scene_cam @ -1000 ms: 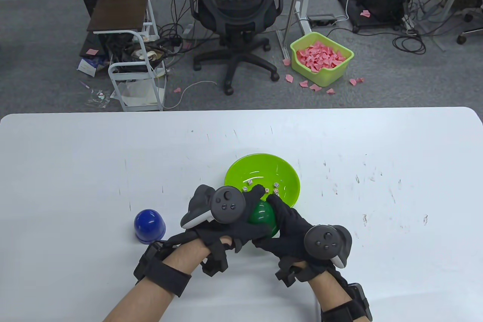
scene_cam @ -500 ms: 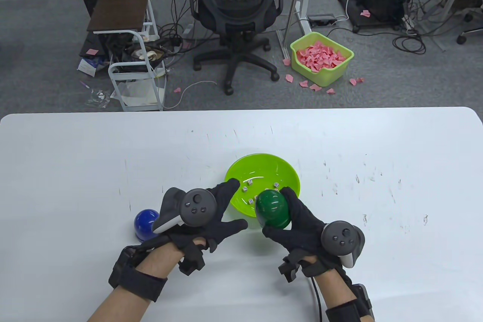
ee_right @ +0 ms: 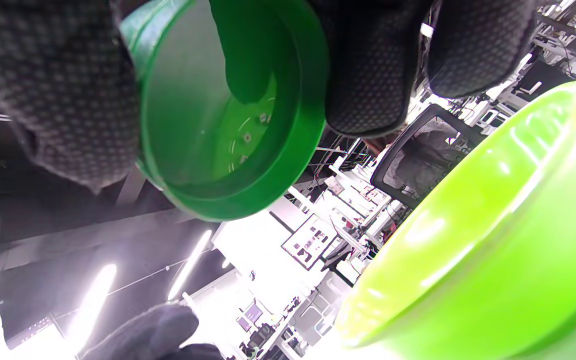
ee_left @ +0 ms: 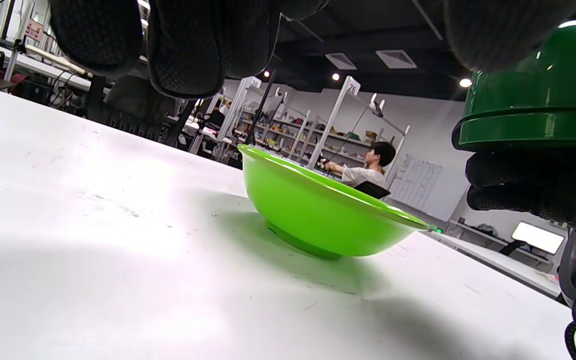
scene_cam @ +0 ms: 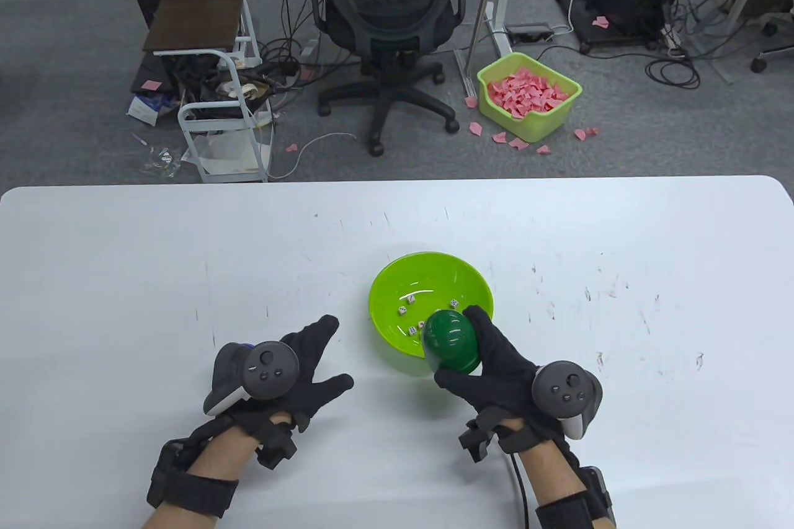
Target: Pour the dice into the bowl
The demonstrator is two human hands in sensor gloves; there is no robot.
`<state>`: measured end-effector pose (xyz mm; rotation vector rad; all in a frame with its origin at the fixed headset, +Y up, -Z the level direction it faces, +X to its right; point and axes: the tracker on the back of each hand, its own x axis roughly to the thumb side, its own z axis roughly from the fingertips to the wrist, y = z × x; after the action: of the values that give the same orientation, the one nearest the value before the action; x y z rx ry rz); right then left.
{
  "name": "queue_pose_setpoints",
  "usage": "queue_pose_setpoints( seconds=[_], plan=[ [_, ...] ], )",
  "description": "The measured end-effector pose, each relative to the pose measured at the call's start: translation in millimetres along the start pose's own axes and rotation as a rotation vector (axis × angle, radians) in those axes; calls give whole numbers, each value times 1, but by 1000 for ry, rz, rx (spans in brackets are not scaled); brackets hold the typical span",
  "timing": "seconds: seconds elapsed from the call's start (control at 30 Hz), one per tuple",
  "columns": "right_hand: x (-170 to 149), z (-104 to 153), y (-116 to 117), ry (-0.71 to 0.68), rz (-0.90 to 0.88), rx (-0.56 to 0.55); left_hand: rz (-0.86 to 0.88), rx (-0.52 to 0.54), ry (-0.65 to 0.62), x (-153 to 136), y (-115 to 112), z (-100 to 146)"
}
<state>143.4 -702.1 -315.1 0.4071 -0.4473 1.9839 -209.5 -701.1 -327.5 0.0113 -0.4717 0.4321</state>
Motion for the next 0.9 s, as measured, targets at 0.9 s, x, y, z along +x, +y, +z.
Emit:
queue_pose_setpoints(
  seconds=[0.9],
  plan=[
    [0,1,10,63,-7,108,200,14,-28,-26,-13,14]
  ],
)
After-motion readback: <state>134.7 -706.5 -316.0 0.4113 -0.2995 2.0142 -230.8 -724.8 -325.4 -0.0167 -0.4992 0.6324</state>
